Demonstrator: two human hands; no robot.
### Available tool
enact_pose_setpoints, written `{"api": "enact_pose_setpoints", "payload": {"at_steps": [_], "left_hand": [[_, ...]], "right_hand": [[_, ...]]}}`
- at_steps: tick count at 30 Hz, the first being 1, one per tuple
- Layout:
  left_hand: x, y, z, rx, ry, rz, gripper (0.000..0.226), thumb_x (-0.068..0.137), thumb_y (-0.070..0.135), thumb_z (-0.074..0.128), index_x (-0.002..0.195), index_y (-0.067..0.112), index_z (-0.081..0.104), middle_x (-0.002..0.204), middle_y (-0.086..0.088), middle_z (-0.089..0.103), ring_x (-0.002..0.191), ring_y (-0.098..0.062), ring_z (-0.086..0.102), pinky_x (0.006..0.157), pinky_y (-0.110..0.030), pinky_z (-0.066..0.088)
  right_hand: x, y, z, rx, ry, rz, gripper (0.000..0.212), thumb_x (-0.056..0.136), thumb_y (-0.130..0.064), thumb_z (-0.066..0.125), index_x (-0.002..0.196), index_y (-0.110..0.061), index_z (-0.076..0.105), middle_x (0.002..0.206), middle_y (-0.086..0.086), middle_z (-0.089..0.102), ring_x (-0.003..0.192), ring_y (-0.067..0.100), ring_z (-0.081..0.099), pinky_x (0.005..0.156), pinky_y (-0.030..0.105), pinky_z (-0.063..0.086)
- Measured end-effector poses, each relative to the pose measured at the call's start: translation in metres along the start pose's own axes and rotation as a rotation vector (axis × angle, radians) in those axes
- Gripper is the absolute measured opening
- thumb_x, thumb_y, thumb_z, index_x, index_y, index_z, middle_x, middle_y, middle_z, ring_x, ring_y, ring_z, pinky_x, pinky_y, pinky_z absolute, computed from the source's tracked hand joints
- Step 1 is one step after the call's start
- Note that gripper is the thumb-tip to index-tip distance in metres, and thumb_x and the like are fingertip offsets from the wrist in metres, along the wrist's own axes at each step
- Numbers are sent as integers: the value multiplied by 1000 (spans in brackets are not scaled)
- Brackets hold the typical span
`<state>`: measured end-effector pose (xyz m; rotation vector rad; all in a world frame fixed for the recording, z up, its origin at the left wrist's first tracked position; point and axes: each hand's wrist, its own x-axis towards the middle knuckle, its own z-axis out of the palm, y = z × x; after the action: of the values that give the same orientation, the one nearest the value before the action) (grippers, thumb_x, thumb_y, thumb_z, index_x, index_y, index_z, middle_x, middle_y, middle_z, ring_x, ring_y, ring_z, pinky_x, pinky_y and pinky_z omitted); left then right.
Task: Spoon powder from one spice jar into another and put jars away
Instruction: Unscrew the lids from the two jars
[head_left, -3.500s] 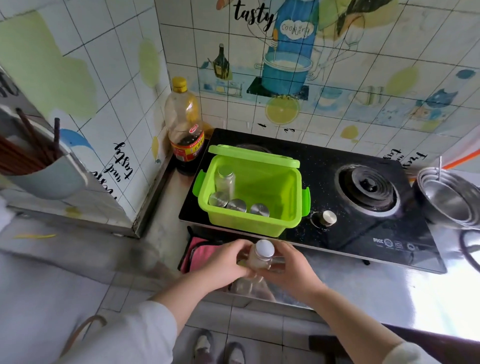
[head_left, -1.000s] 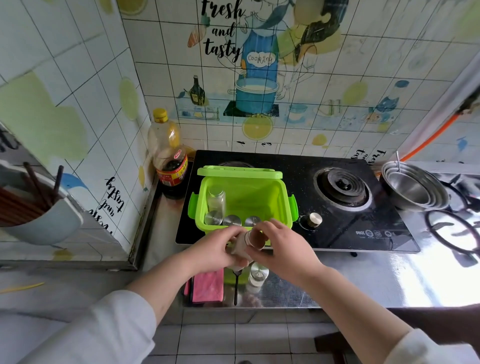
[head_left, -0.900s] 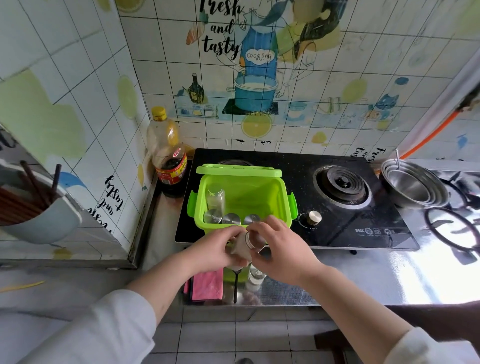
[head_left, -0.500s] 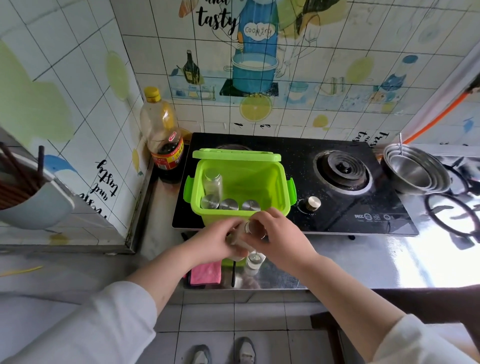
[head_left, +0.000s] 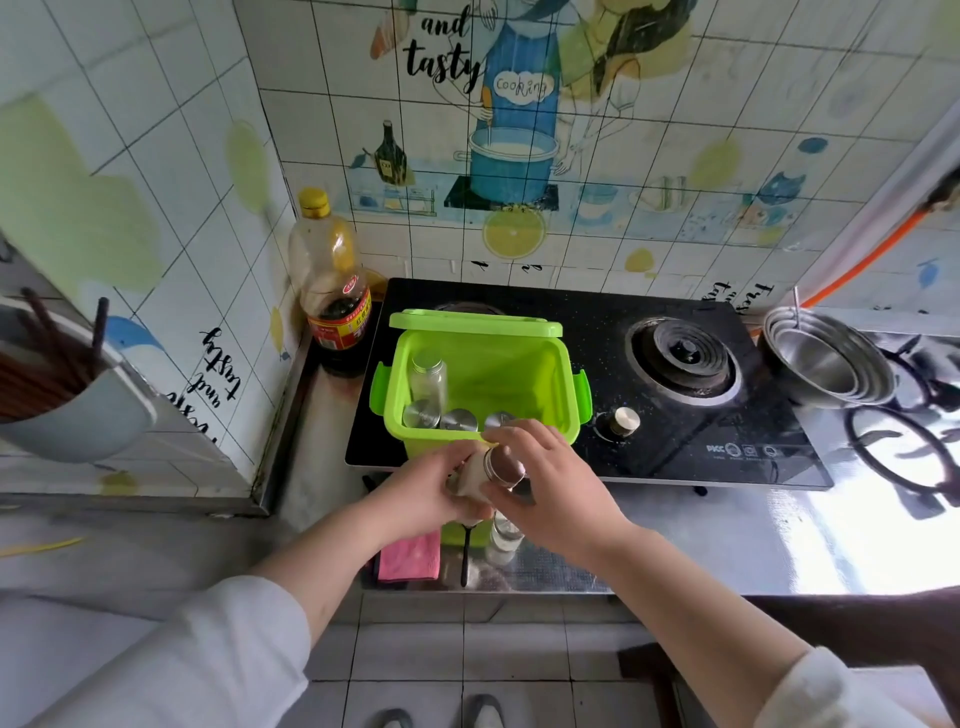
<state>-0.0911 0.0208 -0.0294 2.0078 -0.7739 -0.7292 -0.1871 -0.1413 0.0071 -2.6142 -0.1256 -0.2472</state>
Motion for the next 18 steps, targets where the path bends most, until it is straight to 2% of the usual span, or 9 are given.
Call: {"api": "enact_pose_setpoints", "payload": {"at_steps": [4, 8, 10, 13, 18], "left_hand": [[0, 4, -5, -1, 12, 11, 51, 67, 29, 84, 110, 36, 59, 107, 14, 66, 103, -6, 62, 92, -39, 52], [0, 9, -10, 8, 9, -2, 63, 68, 28, 85, 123, 35, 55, 116, 18, 62, 111, -2, 57, 98, -32, 47], [1, 9, -11, 6, -1, -3, 71, 66, 34, 85, 129, 38, 52, 119, 18, 62, 113, -4, 56, 98, -35, 48], [3, 8, -10, 25, -8, -23, 70, 63, 40, 83, 126, 40, 53, 115, 16, 63, 108, -7, 59, 94, -39, 51], [6, 7, -8, 35, 16, -27, 50, 69, 25, 84, 106, 42, 55, 106, 16, 63, 104, -5, 58, 87, -26, 50]], "right_hand": [[5, 0, -4, 105, -18, 108, 53, 83, -41, 69, 130, -23, 52, 112, -6, 49, 97, 13, 51, 81, 25, 47], [8, -1, -7, 107, -27, 21, 43, 86, -28, 67, 127, -24, 54, 112, -9, 49, 99, 14, 51, 84, 24, 44], [9, 0, -8, 93, -42, -25, 42, 86, -19, 64, 126, -24, 55, 116, -7, 52, 101, 17, 49, 85, 28, 45], [10, 0, -9, 103, -56, -41, 45, 85, -11, 62, 127, -25, 54, 120, -7, 52, 103, 18, 47, 86, 32, 47], [8, 3, -10, 172, -5, -26, 42, 88, -12, 61, 127, -25, 54, 107, -12, 50, 100, 14, 47, 87, 24, 43]]}}
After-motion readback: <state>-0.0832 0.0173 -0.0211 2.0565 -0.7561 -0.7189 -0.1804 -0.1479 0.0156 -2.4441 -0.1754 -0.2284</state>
